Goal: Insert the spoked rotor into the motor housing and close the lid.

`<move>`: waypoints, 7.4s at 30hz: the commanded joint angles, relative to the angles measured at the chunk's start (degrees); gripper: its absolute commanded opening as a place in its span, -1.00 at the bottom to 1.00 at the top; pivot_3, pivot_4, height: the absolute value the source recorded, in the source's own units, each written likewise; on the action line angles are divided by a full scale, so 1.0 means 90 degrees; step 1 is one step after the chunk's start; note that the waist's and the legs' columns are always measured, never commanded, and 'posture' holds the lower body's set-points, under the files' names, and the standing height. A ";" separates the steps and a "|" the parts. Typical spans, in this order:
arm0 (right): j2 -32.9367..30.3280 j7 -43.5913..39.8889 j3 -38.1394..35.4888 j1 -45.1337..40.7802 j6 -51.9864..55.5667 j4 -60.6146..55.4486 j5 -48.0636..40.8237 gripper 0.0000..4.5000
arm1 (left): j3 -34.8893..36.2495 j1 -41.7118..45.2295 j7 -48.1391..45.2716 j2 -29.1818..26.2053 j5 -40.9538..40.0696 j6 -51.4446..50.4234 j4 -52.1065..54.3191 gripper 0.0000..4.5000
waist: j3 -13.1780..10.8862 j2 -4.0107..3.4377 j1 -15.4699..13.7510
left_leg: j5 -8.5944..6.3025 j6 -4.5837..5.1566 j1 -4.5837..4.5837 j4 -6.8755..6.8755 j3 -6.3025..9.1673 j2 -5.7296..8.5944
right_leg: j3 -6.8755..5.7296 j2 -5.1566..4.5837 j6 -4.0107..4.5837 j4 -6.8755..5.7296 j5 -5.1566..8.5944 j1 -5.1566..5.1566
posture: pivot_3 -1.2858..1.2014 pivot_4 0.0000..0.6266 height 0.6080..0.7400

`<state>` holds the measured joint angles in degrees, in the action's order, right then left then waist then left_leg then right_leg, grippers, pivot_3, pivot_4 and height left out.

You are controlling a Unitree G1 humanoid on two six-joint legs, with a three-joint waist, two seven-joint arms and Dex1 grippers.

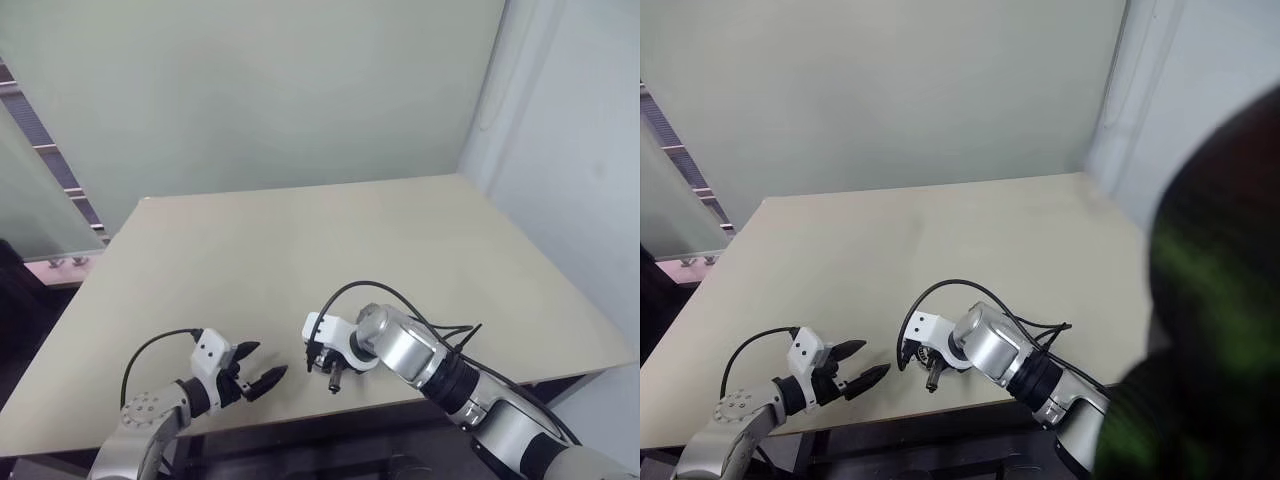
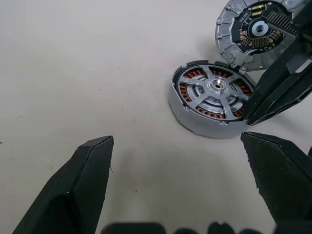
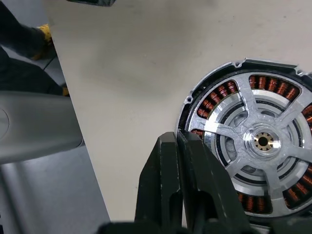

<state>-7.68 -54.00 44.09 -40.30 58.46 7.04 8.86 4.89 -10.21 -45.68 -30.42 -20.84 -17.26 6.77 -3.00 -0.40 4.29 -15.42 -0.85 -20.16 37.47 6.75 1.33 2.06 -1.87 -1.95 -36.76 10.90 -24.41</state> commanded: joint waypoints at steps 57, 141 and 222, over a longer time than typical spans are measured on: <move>-0.0581 0.2232 -0.1965 0.0912 -0.0491 -0.1385 -0.0348 1.00 | 0.0318 0.0420 -0.0327 -0.0277 -0.0391 -0.0388 0.0239 -0.98 | -0.0004 0.0002 -0.0002 | 0.0000 0.0003 -0.0028 0.0029 -0.0003 0.0010 | 0.0012 -0.0002 0.0000 0.0004 0.0000 -0.0001 | 0.03 -1.00 1.00; -0.0236 0.0767 -0.1850 0.0888 -0.2372 0.1063 -0.0613 0.43 | 0.0047 0.0389 -0.0352 -0.0265 -0.0335 -0.0501 0.0512 -1.00 | -0.0003 0.0001 -0.0007 | 0.0001 0.0003 -0.0008 0.0043 -0.0006 0.0012 | 0.0020 0.0002 0.0002 -0.0003 -0.0001 0.0021 | 0.03 -1.00 1.00; 0.0285 0.1998 -0.1401 0.0830 -0.1118 0.1173 -0.0562 0.43 | -0.0227 0.0714 -0.0362 -0.0133 -0.0101 -0.0191 0.0195 -1.00 | 0.0001 -0.0002 0.0043 | -0.0008 -0.0012 0.0069 -0.0013 -0.0009 -0.0007 | 0.0009 0.0004 0.0014 0.0007 0.0012 0.0032 | 0.03 -1.00 1.00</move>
<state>-4.43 -36.66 30.43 -33.26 46.06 14.90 2.48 3.04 -5.42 -49.13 -31.62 -22.44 -20.78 8.50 -2.99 -0.42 4.68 -15.50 -0.95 -19.55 37.34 6.67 1.27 2.13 -1.84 -1.83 -36.69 11.01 -24.12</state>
